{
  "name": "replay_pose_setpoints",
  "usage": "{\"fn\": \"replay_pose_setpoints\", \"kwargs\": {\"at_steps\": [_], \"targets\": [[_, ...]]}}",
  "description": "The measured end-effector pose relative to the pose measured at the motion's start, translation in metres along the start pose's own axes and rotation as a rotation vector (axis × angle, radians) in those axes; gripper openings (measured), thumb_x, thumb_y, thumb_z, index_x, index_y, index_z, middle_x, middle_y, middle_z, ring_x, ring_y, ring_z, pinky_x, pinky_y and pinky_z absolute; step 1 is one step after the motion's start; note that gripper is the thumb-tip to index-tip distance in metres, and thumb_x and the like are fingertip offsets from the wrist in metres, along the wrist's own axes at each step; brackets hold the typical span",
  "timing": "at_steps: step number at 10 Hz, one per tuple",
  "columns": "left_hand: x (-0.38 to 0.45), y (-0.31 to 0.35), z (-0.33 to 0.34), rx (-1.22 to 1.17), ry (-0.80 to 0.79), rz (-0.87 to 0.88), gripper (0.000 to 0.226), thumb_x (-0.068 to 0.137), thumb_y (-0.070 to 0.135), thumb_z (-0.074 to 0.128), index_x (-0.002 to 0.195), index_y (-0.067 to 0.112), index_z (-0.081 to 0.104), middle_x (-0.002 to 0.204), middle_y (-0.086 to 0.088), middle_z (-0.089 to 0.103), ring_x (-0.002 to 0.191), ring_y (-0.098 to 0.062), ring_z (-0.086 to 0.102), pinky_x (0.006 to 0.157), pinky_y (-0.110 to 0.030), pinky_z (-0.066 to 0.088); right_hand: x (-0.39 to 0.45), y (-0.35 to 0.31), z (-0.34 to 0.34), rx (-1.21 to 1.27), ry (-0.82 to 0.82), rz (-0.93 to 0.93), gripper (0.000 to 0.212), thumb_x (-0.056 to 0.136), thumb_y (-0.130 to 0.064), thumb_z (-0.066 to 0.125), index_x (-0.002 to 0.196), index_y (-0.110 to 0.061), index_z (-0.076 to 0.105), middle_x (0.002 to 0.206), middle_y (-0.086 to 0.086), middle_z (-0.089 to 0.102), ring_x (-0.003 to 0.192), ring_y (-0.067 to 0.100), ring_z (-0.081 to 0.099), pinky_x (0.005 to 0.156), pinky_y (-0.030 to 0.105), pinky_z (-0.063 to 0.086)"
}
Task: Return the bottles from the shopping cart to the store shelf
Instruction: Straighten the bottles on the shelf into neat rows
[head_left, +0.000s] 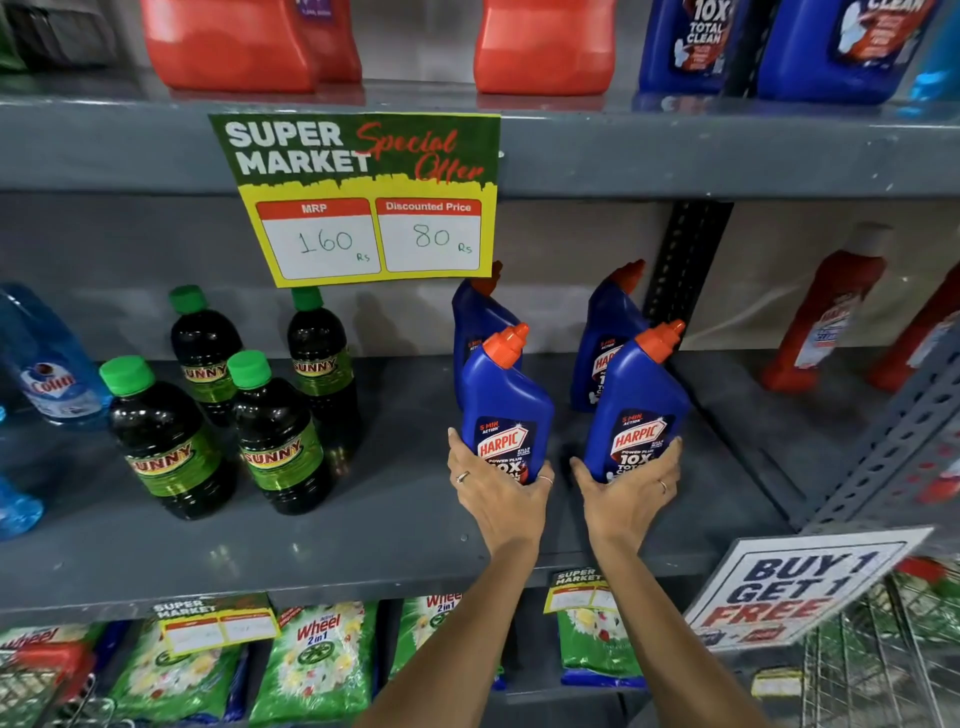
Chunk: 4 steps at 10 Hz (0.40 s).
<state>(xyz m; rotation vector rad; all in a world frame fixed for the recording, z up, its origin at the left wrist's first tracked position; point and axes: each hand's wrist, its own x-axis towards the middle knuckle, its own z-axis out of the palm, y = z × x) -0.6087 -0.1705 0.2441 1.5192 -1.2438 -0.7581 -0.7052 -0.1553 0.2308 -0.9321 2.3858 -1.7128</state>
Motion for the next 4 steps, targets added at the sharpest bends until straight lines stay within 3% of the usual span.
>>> {"fn": "replay_pose_setpoints", "kwargs": {"at_steps": [2, 4], "targets": [[-0.006, -0.007, -0.008, -0.036, -0.024, -0.01, 0.125, 0.051, 0.024, 0.086, 0.143, 0.007, 0.003, 0.147, -0.016, 0.025, 0.135, -0.032, 0.03, 0.113, -0.049, 0.031, -0.002, 0.001, -0.001, -0.047, -0.015, -0.015, 0.119, 0.056, -0.024, 0.085, 0.144, -0.003, 0.007, 0.15, 0.024, 0.019, 0.137, 0.039, 0.019, 0.115, 0.05, 0.023], [-0.016, -0.02, -0.043, 0.026, -0.096, 0.07, 0.123, 0.056, 0.016, 0.084, 0.144, 0.009, -0.001, 0.152, -0.012, 0.012, 0.141, -0.028, 0.017, 0.118, -0.045, 0.024, -0.022, -0.006, -0.007, -0.124, 0.004, -0.175, 0.107, 0.062, -0.018, 0.077, 0.142, 0.001, 0.01, 0.151, 0.026, 0.014, 0.137, 0.04, 0.014, 0.116, 0.056, 0.018]]}}
